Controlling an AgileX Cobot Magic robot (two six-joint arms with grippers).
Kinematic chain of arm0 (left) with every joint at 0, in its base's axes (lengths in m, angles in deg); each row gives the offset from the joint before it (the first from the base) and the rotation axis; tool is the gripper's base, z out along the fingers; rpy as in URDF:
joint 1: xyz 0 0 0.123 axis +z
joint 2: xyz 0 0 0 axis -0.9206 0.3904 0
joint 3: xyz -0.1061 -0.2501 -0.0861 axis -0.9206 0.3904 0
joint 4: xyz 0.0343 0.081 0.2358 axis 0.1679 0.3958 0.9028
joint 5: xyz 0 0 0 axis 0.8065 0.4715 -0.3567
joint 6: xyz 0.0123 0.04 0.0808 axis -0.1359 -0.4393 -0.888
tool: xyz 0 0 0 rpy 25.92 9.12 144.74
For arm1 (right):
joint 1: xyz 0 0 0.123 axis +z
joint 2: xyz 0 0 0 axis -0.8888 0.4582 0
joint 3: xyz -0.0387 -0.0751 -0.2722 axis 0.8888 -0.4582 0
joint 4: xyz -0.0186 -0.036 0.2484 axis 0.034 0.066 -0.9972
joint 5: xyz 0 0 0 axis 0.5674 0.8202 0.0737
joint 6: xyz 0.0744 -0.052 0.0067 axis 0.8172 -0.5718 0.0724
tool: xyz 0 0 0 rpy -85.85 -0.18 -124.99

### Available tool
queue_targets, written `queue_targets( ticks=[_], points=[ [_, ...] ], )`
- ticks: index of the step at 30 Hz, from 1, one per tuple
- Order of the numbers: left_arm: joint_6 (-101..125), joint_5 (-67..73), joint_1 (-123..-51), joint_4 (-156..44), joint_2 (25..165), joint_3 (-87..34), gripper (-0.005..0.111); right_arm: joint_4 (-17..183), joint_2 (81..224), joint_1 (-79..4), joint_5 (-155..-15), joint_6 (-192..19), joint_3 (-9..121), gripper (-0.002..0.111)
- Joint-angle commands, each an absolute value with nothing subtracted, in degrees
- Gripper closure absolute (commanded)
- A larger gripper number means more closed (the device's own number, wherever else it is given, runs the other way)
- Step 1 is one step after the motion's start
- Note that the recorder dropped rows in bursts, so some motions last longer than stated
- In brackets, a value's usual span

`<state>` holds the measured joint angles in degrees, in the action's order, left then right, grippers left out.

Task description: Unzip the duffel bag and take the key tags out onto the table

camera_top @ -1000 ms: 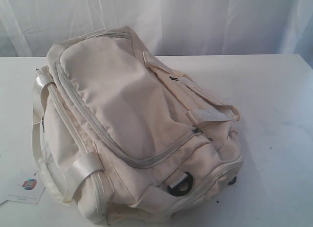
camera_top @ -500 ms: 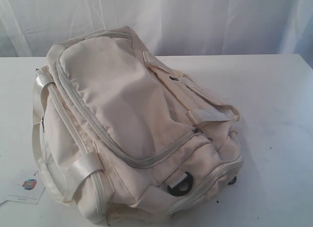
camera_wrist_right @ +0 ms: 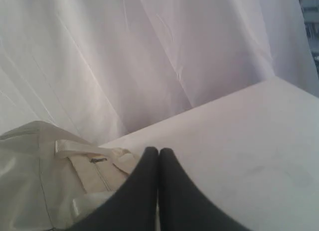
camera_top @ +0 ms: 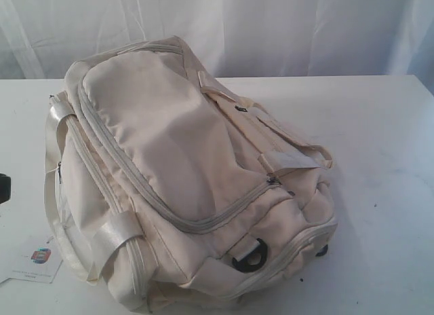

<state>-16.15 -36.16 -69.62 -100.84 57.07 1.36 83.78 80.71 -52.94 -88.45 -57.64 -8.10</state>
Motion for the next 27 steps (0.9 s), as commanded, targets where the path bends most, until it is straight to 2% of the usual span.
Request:
queue_targets(
  ticks=[1, 7, 11, 17, 27],
  points=[
    [-22.6, -41.9, -69.6, -104.8, 63.0, -2.8, 0.107, 83.3, 83.7, -53.0, -92.2, -56.5, -5.2, 0.108],
    [-24.9, -45.3, -69.9, -104.8, 68.2, -7.1, 0.107, 83.3, 94.8, -52.8, -96.7, -57.3, 1.1, 0.108],
    [-27.2, -47.2, -72.9, -104.8, 71.6, -9.1, 0.107, 80.1, 104.3, -50.6, -99.7, -62.4, 5.9, 0.108],
    [-28.6, -47.5, -79.3, -104.7, 77.2, -11.8, 0.107, 67.7, 118.7, -46.9, -106.9, -80.6, 14.5, 0.108],
    [-25.2, -43.1, -93.5, -99.1, 85.6, -17.9, 0.107, 52.6, 135.4, -46.6, -124.3, -106.4, 28.6, 0.108]
  ],
)
